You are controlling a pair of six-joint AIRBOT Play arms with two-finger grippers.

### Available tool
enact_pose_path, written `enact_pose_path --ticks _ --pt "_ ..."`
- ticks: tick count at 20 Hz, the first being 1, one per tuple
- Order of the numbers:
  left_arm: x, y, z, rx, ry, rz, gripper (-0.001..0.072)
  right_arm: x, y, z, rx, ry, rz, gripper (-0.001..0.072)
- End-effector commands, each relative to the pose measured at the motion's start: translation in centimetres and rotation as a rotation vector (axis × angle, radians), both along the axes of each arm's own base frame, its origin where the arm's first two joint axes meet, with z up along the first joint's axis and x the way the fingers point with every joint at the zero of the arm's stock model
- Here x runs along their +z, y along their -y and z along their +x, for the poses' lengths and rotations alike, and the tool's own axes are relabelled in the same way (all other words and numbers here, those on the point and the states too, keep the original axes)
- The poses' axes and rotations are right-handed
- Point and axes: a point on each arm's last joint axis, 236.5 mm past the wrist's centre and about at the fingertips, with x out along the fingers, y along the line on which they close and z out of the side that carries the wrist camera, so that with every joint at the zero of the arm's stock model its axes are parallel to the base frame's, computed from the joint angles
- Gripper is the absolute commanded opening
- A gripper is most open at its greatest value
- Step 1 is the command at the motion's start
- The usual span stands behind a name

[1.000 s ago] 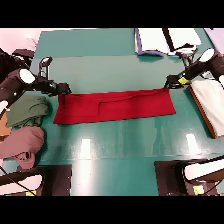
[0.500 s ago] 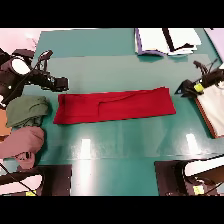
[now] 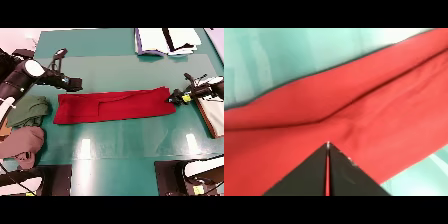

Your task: Fold the shirts.

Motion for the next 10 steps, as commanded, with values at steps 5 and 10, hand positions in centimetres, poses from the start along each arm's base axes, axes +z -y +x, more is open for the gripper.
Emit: enact_pose_path --ticks 5,10 --pt "-4.9 9.1 -0.8 -0.087 -0.022 -0.040 0.0024 6.7 -2.3 2.4 0.044 0.200 -0.052 0.0019" --pt "-8.6 14.3 -0.3 -0.157 -0.070 -0.039 0.0023 18.7 -6.5 4.7 0.130 0.406 -0.074 0.0019"
